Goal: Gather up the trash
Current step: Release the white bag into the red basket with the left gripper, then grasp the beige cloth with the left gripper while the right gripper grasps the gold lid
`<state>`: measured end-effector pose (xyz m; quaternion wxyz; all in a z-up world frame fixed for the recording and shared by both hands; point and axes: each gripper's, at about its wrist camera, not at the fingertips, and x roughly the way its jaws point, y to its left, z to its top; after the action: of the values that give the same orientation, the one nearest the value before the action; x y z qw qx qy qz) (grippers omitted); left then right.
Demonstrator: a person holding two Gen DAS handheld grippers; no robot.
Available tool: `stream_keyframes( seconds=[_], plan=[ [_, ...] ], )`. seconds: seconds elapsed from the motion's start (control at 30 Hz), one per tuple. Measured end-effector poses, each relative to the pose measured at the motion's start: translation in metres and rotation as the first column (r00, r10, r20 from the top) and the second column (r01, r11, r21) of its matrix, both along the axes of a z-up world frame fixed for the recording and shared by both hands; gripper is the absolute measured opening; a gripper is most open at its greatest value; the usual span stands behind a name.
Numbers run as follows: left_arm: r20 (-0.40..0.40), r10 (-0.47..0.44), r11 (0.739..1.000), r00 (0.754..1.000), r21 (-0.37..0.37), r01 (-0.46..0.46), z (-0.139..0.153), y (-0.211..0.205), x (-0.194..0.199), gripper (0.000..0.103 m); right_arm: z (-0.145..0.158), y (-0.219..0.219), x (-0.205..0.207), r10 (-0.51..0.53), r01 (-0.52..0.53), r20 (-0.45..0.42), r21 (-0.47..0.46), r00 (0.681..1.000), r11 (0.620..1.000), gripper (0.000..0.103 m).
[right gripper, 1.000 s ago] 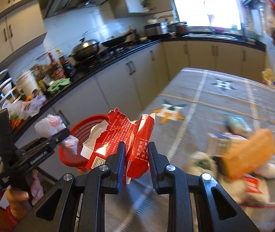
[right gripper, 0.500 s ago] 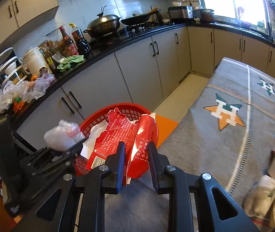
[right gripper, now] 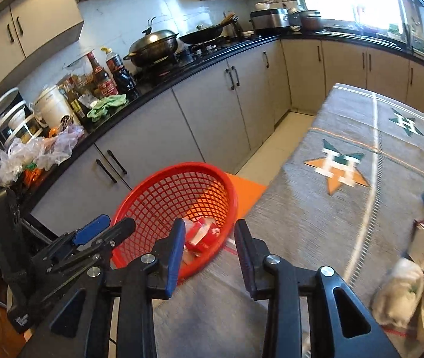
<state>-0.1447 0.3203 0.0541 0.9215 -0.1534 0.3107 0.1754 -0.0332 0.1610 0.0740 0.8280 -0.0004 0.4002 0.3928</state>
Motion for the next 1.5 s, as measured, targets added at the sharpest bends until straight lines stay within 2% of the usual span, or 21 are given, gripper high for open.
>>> stream_keyframes(
  seconds=[0.13, 0.37, 0.5, 0.6, 0.73, 0.87, 0.97, 1.03, 1.2, 1.3, 1.33, 1.4, 1.43, 1.5],
  plan=[
    [0.010, -0.043, 0.999, 0.999, 0.015, 0.043, 0.007, -0.022, 0.003, 0.062, 0.000, -0.032, -0.005, -0.040, 0.040, -0.010, 0.020, 0.999, 0.999, 0.043],
    [-0.004, -0.157, 0.986, 0.988, 0.048, 0.157, 0.010, -0.077, 0.019, 0.065, -0.001, -0.109, -0.008, -0.160, 0.161, -0.026, 0.045, 0.987, 0.986, 0.044],
    [-0.031, -0.249, 0.966, 0.968, 0.061, 0.250, 0.007, -0.118, 0.033, 0.066, 0.002, -0.162, -0.007, -0.251, 0.252, -0.028, 0.064, 0.968, 0.966, 0.046],
    [-0.051, -0.304, 0.949, 0.951, 0.068, 0.307, 0.005, -0.145, 0.043, 0.068, 0.003, -0.207, -0.003, -0.335, 0.336, -0.027, 0.073, 0.942, 0.939, 0.053],
    [-0.076, -0.366, 0.925, 0.927, 0.076, 0.372, 0.002, -0.175, 0.054, 0.070, 0.003, -0.278, 0.011, -0.483, 0.484, -0.037, 0.074, 0.875, 0.872, 0.058],
    [-0.101, -0.422, 0.901, 0.901, 0.066, 0.430, -0.002, -0.203, 0.070, 0.074, 0.002, -0.350, 0.026, -0.626, 0.629, -0.061, 0.065, 0.777, 0.775, 0.060],
    [-0.130, -0.464, 0.879, 0.876, 0.054, 0.473, -0.007, -0.222, 0.087, 0.074, 0.002, -0.387, 0.032, -0.691, 0.696, -0.075, 0.066, 0.718, 0.715, 0.061],
    [-0.150, -0.479, 0.868, 0.865, 0.062, 0.492, -0.011, -0.236, 0.099, 0.074, 0.003, -0.406, 0.034, -0.712, 0.717, -0.085, 0.075, 0.697, 0.693, 0.064],
    [-0.178, -0.480, 0.868, 0.859, 0.047, 0.495, -0.020, -0.247, 0.123, 0.074, 0.000, -0.453, 0.043, -0.763, 0.773, -0.129, 0.099, 0.634, 0.626, 0.065],
    [-0.176, -0.480, 0.872, 0.859, 0.012, 0.490, -0.026, -0.244, 0.134, 0.073, 0.001, -0.480, 0.060, -0.808, 0.824, -0.161, 0.087, 0.566, 0.560, 0.068],
    [-0.173, -0.479, 0.873, 0.861, 0.008, 0.487, -0.027, -0.243, 0.135, 0.072, -0.001, -0.486, 0.065, -0.817, 0.834, -0.170, 0.079, 0.551, 0.546, 0.071],
    [-0.168, -0.489, 0.869, 0.856, -0.007, 0.495, -0.030, -0.242, 0.140, 0.057, -0.004, -0.500, 0.080, -0.832, 0.854, -0.197, 0.071, 0.518, 0.515, 0.077],
    [-0.163, -0.497, 0.865, 0.852, -0.021, 0.501, -0.031, -0.242, 0.140, 0.053, -0.006, -0.505, 0.090, -0.841, 0.863, -0.207, 0.048, 0.501, 0.502, 0.081],
    [-0.156, -0.519, 0.853, 0.840, -0.039, 0.520, -0.033, -0.244, 0.142, 0.037, -0.014, -0.509, 0.105, -0.845, 0.872, -0.236, 0.020, 0.480, 0.490, 0.081]
  ],
)
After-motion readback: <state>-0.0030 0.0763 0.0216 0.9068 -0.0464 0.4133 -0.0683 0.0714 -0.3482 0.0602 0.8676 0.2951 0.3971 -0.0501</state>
